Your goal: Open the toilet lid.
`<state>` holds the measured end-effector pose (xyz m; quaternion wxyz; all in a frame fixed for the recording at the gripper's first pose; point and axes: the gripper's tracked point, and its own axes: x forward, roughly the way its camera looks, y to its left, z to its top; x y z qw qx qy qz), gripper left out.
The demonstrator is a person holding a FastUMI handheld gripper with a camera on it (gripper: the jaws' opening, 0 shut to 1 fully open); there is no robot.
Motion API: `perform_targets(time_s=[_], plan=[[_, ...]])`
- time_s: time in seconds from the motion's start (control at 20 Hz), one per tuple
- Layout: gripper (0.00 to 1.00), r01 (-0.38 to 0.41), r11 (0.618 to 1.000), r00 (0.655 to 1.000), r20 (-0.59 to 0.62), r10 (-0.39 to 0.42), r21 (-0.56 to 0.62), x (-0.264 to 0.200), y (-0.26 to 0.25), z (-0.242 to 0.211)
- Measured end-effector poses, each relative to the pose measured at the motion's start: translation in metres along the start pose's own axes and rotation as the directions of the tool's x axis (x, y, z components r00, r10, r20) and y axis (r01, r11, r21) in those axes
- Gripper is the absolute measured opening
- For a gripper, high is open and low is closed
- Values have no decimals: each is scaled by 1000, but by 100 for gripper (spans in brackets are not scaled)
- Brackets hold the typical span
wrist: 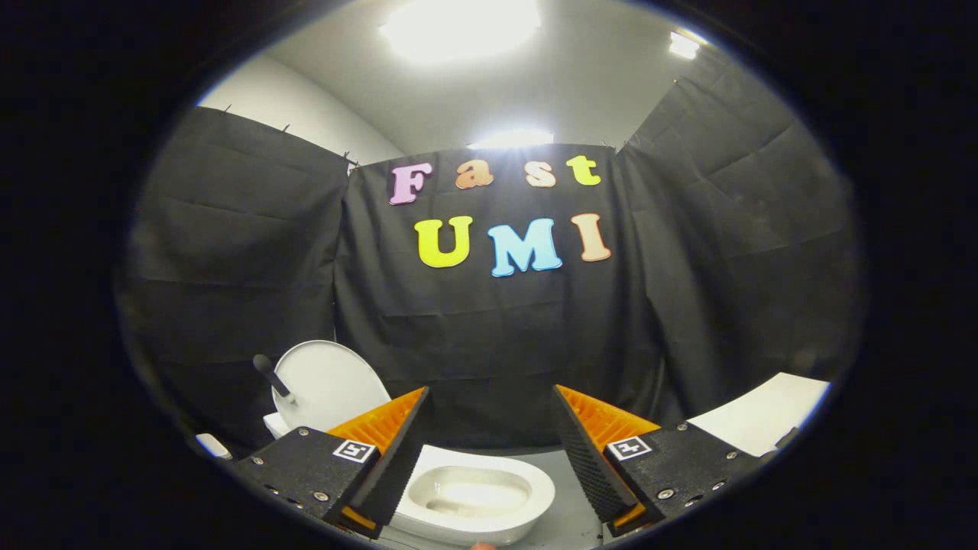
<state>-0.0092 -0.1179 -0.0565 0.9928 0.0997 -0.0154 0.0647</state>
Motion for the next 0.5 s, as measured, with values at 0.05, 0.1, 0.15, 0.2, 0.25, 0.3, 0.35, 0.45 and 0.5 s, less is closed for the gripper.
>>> perform_targets(time_s=[0.05, 0.1, 0.15, 0.2, 0.25, 0.3, 0.35, 0.45, 0.5], plan=[[94, 5, 1000, 1000, -6, -5, -5, -7, -5, -3], [94, -3, 1000, 1000, -11, 3, -6, -15, -6, -5], [94, -5, 1000, 1000, -13, 5, -4, -22, -8, -7], [94, -9, 1000, 1000, -13, 9, -5, -28, -12, -8], [94, -15, 1000, 1000, -12, 15, -10, -33, -14, -8], [94, -13, 1000, 1000, -11, 13, -18, -37, -17, -8], [94, -6, 1000, 1000, -10, 6, -23, -38, -21, -8], [94, -10, 1000, 1000, -13, 10, -19, -41, -19, -8], [94, -14, 1000, 1000, -12, 14, -12, -41, -18, -7]])
